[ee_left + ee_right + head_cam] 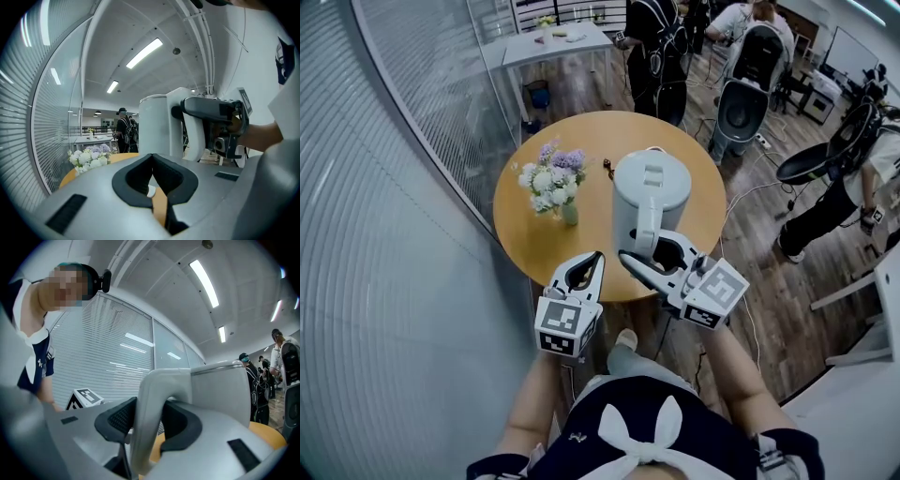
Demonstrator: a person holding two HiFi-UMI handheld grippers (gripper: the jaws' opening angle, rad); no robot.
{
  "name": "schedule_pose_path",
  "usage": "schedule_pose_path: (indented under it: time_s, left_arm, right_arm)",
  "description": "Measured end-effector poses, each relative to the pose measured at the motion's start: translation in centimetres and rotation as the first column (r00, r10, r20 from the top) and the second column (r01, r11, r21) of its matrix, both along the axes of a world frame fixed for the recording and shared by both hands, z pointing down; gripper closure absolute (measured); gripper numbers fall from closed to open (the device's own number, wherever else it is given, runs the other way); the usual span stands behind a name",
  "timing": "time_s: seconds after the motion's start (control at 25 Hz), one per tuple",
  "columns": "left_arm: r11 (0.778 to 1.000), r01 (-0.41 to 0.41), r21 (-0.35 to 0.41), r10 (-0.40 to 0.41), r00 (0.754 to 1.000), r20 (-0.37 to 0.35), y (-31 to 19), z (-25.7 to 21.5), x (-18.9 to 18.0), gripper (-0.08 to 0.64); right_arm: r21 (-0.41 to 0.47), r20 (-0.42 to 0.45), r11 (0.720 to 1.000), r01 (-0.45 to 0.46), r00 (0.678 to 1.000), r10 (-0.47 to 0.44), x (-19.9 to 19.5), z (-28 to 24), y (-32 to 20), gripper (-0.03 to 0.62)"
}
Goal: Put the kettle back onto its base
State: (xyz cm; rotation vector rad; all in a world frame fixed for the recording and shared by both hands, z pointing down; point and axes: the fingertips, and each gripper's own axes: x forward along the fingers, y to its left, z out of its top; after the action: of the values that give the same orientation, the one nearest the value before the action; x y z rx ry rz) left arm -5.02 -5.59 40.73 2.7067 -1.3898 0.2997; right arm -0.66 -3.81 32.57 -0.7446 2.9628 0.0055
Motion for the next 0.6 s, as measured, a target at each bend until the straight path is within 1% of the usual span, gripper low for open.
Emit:
schedule_pose_path:
  time_s: [0.36, 0.6]
  left_arm:
    - [1.0, -0.001, -0.014, 0.001, 1.0, 0.009, -4.1, 0.4, 0.5, 0.534]
    - [0.999, -0.019, -0.039, 0.02, 1.0, 0.019, -6.8, 1.6, 0.3, 0.534]
  right_arm:
    - [0.019, 0.021, 0.999, -0.035, 0.999, 0.035, 1.7, -1.4, -6.2, 0.431]
    - [0.027, 0.021, 0.999, -0.047, 0.999, 0.047, 1.6, -1.1, -9.5, 0.431]
